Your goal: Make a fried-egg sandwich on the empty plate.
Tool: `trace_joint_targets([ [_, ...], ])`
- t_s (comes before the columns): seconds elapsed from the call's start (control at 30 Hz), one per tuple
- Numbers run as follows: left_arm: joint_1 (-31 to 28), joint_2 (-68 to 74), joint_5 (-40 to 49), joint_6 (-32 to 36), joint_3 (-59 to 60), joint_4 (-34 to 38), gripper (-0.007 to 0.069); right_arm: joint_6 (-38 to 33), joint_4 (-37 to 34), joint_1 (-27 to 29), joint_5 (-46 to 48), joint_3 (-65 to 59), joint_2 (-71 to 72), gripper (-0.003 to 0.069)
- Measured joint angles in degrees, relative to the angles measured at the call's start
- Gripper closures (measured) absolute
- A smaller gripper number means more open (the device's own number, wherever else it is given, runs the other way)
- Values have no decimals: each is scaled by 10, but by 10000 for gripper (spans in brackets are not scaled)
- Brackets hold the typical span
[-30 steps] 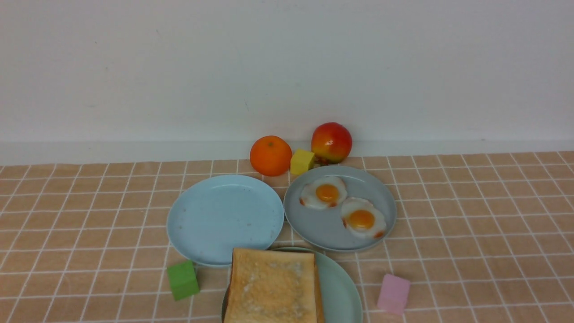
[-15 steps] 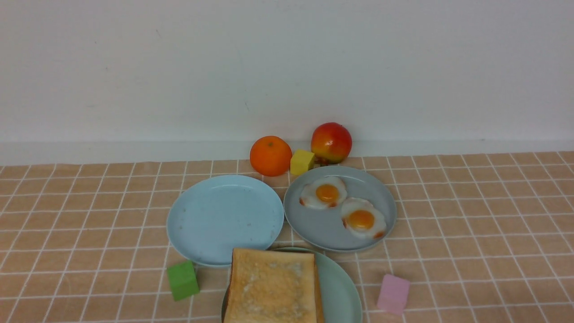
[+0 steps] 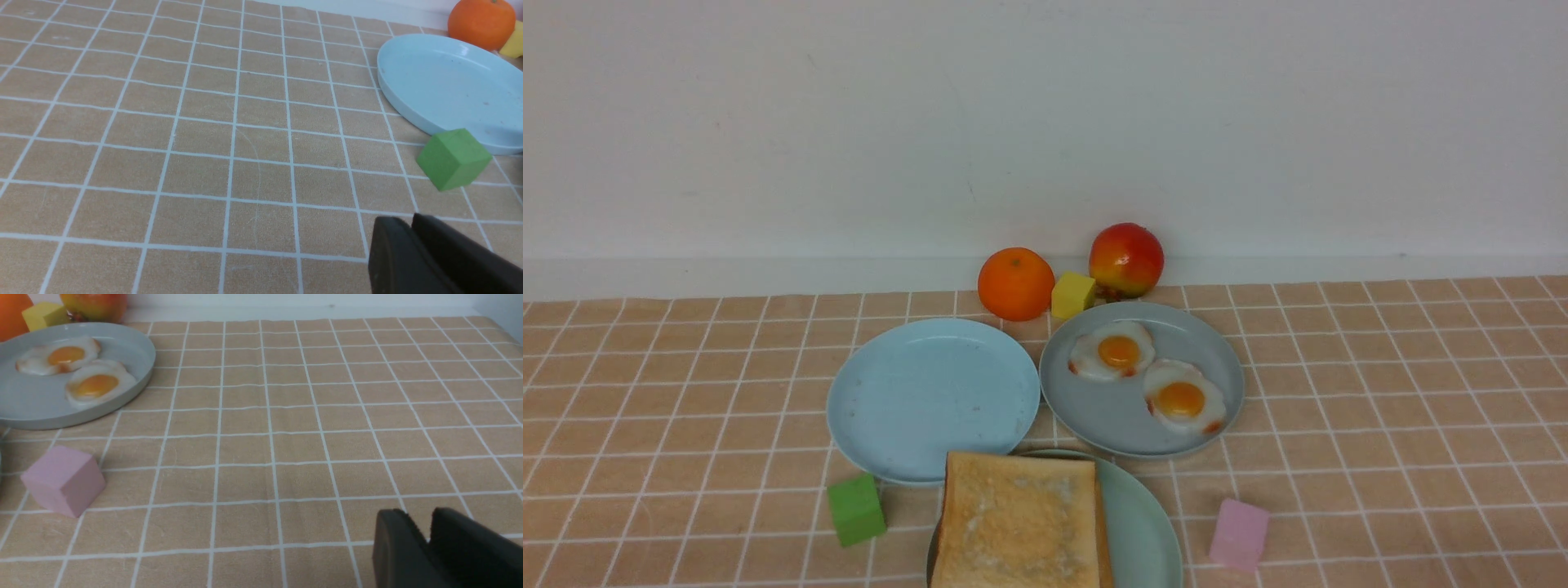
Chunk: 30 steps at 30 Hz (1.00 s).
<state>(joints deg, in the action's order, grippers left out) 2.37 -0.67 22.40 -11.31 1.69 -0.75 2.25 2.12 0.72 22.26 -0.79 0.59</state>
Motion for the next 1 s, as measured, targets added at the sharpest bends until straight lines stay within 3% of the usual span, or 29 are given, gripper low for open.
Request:
trace_joint_targets([
  [1.0, 0, 0, 0, 0, 0, 0, 531, -2, -1, 0, 0, 0, 0, 480],
])
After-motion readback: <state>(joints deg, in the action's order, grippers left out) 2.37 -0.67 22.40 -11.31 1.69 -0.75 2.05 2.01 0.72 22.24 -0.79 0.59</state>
